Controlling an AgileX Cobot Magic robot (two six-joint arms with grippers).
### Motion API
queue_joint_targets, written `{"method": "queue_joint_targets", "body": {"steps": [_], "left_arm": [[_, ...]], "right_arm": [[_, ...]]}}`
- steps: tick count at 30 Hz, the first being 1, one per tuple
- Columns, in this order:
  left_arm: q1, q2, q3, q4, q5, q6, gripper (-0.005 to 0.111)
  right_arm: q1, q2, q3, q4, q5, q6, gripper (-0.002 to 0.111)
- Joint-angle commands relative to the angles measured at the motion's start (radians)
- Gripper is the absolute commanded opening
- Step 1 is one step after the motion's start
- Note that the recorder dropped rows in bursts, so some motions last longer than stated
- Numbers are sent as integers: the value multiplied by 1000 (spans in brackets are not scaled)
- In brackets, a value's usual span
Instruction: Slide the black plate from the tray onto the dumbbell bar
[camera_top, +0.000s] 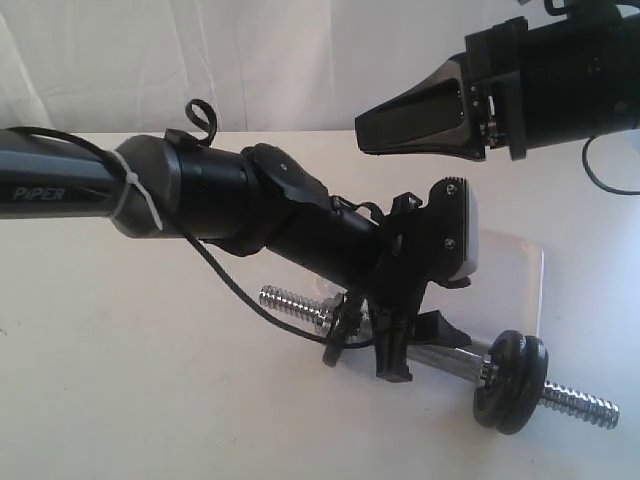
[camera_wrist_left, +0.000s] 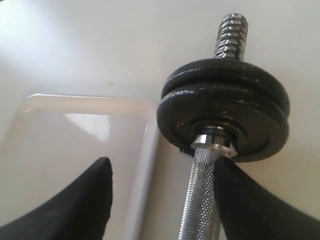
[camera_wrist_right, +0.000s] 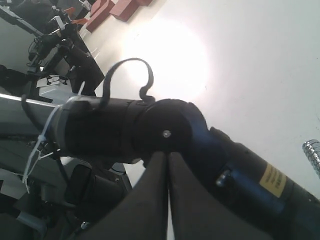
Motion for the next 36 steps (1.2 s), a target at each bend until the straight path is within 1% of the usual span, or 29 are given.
{"method": "queue_joint_targets", "body": {"steps": [1, 2, 3, 4, 5, 7, 8, 9, 11, 13, 16, 19, 21, 23, 26, 28, 30, 32, 36], "left_arm": [[0, -99, 2, 296, 147, -382, 55], [0, -125, 2, 404, 187, -524, 48], [0, -181, 2, 628, 300, -824, 32], [0, -212, 2, 774, 363, -999, 21], [0, -275, 2, 1022, 488, -1275, 0], [0, -332, 2, 1230, 641, -1417, 0], [0, -366, 2, 1300, 713, -1476, 0], [0, -395, 4, 1337, 760, -1522, 0], [0, -493, 27, 1378, 822, -1600, 0], [0, -608, 65, 1378, 807, -1684, 0], [0, -830, 134, 1378, 771, -1847, 0], [0, -1057, 222, 1391, 761, -2017, 0], [0, -1220, 291, 1402, 722, -2132, 0], [0, -1351, 360, 1424, 645, -2198, 0], [0, -1504, 473, 1465, 539, -2215, 0], [0, -1553, 549, 1500, 485, -2223, 0], [0, -1574, 597, 1495, 465, -2225, 0], [0, -1579, 617, 1479, 469, -2225, 0], [0, -1579, 617, 1479, 489, -2225, 0]], "right_arm": [[-3, -16, 4, 11, 2, 5, 1], [-5, -23, 4, 13, 2, 5, 1], [-5, -49, 4, 13, 2, -4, 1], [-5, -66, 4, 6, 2, -13, 1], [-5, -105, 4, -34, -17, -8, 1], [-5, -159, 4, -163, -135, 79, 0], [-5, -183, 4, -259, -199, 140, 0], [-5, -215, 13, -357, -267, 213, 0], [-5, -292, 45, -508, -379, 336, 0], [-5, -385, 88, -669, -451, 463, 0], [-5, -538, 163, -864, -523, 624, 0], [-5, -703, 242, -1013, -569, 751, 0], [-5, -799, 289, -1028, -597, 763, 0], [-5, -881, 338, -1028, -625, 763, 0], [-5, -933, 392, -1026, -667, 781, 0], [-5, -935, 420, -1026, -677, 797, 0], [-5, -931, 433, -1015, -671, 814, 0], [-5, -931, 434, -1005, -649, 814, 0], [-5, -931, 434, -1005, -646, 814, 0]]}}
